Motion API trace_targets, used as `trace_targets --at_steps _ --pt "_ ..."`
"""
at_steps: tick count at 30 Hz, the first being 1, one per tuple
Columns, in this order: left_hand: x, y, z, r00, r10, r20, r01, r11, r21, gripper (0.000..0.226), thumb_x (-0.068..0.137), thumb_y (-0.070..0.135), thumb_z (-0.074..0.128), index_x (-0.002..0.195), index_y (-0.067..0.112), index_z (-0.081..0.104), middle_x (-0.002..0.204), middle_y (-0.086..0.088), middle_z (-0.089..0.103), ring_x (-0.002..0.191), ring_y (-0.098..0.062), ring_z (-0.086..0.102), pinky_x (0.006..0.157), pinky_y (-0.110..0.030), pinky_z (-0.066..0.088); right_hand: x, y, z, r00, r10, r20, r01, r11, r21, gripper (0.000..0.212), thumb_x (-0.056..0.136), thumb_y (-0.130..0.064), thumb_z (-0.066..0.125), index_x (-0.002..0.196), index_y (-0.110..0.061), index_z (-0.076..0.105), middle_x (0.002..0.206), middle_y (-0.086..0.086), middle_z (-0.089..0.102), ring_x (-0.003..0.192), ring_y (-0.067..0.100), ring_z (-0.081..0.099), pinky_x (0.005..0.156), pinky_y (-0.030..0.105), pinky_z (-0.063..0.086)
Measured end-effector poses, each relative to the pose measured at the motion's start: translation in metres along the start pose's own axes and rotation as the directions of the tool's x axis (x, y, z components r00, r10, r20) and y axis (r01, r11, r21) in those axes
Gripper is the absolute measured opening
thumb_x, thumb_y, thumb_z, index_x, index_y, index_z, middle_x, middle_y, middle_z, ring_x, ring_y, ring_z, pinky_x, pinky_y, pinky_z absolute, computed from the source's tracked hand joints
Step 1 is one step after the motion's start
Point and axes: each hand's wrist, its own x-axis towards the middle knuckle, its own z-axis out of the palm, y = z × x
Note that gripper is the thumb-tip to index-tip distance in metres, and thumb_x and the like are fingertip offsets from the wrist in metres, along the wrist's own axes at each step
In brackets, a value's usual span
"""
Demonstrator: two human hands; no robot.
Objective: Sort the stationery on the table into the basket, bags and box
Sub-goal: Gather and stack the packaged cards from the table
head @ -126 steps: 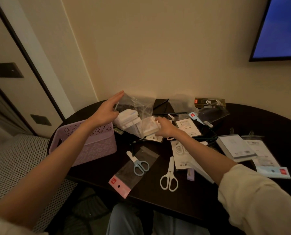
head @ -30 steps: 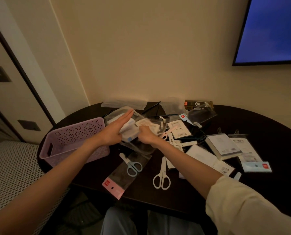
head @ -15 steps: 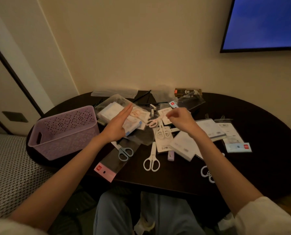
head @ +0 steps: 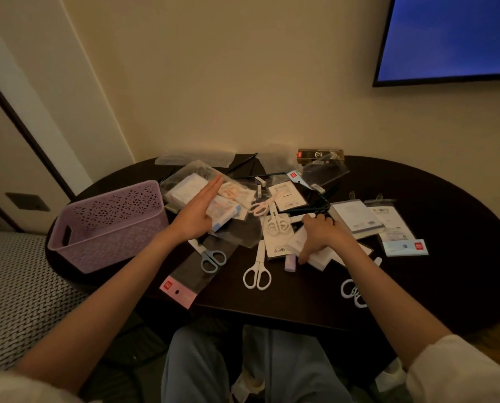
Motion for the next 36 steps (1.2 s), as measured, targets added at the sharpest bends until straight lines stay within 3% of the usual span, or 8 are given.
trace_targets --at_steps 3,7,13,16,19,22,31,36 --pt "0.000 -0.002 -0.002 1.000 -0.003 0.008 0.003 1.000 -0.019 0.092 0.075 -0.023 0.048 0.152 0.012 0.014 0.161 -0.003 0.008 0.143 -0.005 0.004 0.107 0.000 0.007 -0.001 0.000 0.002 0.998 0.021 -0.067 -0.017 0.998 0.054 0.106 0.065 -0.039 0.083 0.145 -0.010 0.020 0.150 0.019 0.024 0.139 0.037 0.024 0.113 0.046 0.026" --pt "0.000 -0.004 -0.003 1.000 0.028 0.015 -0.028 1.000 -0.003 0.076 0.084 -0.013 0.053 0.150 0.012 0.027 0.161 -0.004 0.012 0.146 -0.013 0.010 0.115 -0.022 0.017 -0.009 -0.003 -0.011 0.980 0.014 -0.201 0.025 0.982 0.187 0.117 0.062 -0.039 0.085 0.147 -0.006 0.013 0.147 0.018 0.030 0.135 0.036 0.031 0.108 0.044 0.033" --pt "-0.005 0.021 -0.009 0.981 -0.124 -0.148 0.094 0.977 -0.193 0.033 0.097 0.028 0.055 0.128 0.019 0.062 0.149 0.002 0.039 0.137 -0.008 0.032 0.107 -0.022 0.026 -0.035 -0.029 -0.021 0.860 -0.267 -0.435 0.474 0.735 0.485 0.129 0.059 -0.028 0.088 0.150 -0.021 -0.003 0.152 0.005 0.027 0.139 0.025 0.027 0.114 0.047 0.027" --pt "-0.016 0.038 -0.010 0.941 -0.136 -0.310 0.075 0.977 -0.199 0.019 0.090 0.034 0.064 0.103 0.024 0.072 0.119 0.003 0.062 0.107 -0.005 0.057 0.081 -0.018 0.043 -0.043 -0.044 -0.012 0.803 -0.325 -0.499 0.566 0.677 0.471 0.128 0.058 -0.030 0.089 0.150 -0.022 -0.001 0.149 0.002 0.030 0.137 0.021 0.028 0.115 0.043 0.023" --pt "-0.025 0.053 -0.017 0.961 -0.249 -0.119 0.195 0.918 -0.345 0.023 0.087 0.040 0.066 0.091 0.020 0.075 0.090 0.002 0.072 0.075 -0.004 0.062 0.063 -0.018 0.048 -0.043 -0.055 -0.006 0.777 -0.376 -0.504 0.604 0.672 0.429 0.129 0.061 -0.029 0.087 0.150 -0.020 -0.005 0.149 0.002 0.027 0.137 0.022 0.024 0.113 0.041 0.019" --pt "-0.032 0.063 -0.019 0.925 -0.355 0.136 0.373 0.782 -0.500 0.029 0.086 0.038 0.067 0.088 0.010 0.075 0.078 -0.005 0.073 0.063 -0.007 0.062 0.054 -0.014 0.046 -0.042 -0.065 -0.001 0.749 -0.419 -0.513 0.635 0.676 0.375 0.131 0.061 -0.027 0.087 0.150 -0.019 -0.009 0.150 0.005 0.026 0.137 0.023 0.023 0.114 0.040 0.015" --pt "-0.039 0.059 -0.001 0.876 -0.434 0.208 0.469 0.675 -0.569 0.011 0.084 0.014 0.072 0.077 0.007 0.074 0.063 -0.001 0.066 0.062 -0.008 0.061 0.062 -0.021 0.052 -0.033 -0.074 0.015 0.713 -0.484 -0.508 0.664 0.698 0.268 0.127 0.063 -0.029 0.085 0.150 -0.019 -0.006 0.152 0.005 0.018 0.138 0.018 0.016 0.105 0.025 0.007" --pt "-0.042 0.052 0.006 0.811 -0.550 0.200 0.513 0.503 -0.695 0.011 0.088 0.006 0.065 0.086 -0.003 0.071 0.070 -0.006 0.072 0.069 -0.013 0.069 0.065 -0.026 0.058 -0.032 -0.069 0.017 0.776 -0.327 -0.540 0.584 0.697 0.416 0.118 0.064 -0.053 0.080 0.150 -0.020 0.007 0.154 0.003 0.016 0.139 0.019 0.016 0.114 0.038 0.012"
